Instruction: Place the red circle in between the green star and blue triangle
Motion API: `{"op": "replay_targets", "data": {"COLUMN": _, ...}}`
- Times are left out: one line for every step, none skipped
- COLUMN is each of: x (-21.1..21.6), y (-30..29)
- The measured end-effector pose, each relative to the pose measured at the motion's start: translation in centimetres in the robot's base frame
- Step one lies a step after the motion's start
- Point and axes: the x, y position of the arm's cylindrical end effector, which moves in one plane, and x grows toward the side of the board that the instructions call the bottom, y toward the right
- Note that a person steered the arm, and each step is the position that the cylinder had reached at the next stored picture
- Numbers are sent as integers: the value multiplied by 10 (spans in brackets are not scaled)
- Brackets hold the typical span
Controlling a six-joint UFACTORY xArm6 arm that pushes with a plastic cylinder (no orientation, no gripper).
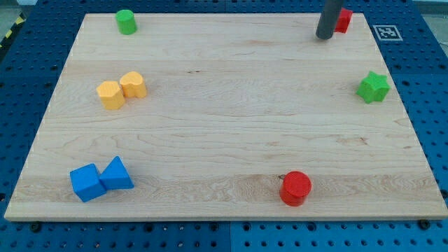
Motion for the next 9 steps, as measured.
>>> {"op": "replay_targets", "data": {"x": 19, "y": -2}}
{"op": "replay_targets", "data": {"x": 40, "y": -4}}
{"op": "replay_targets", "data": {"x": 41, "y": -4}}
{"op": "replay_targets", "data": {"x": 52, "y": -6}}
{"op": "replay_targets", "data": {"x": 53, "y": -6}}
{"op": "replay_targets", "data": {"x": 56, "y": -6}}
{"op": "replay_targets", "data": {"x": 62, "y": -6}}
{"op": "replay_targets", "data": {"x": 62, "y": -6}}
{"op": "replay_targets", "data": {"x": 68, "y": -13}}
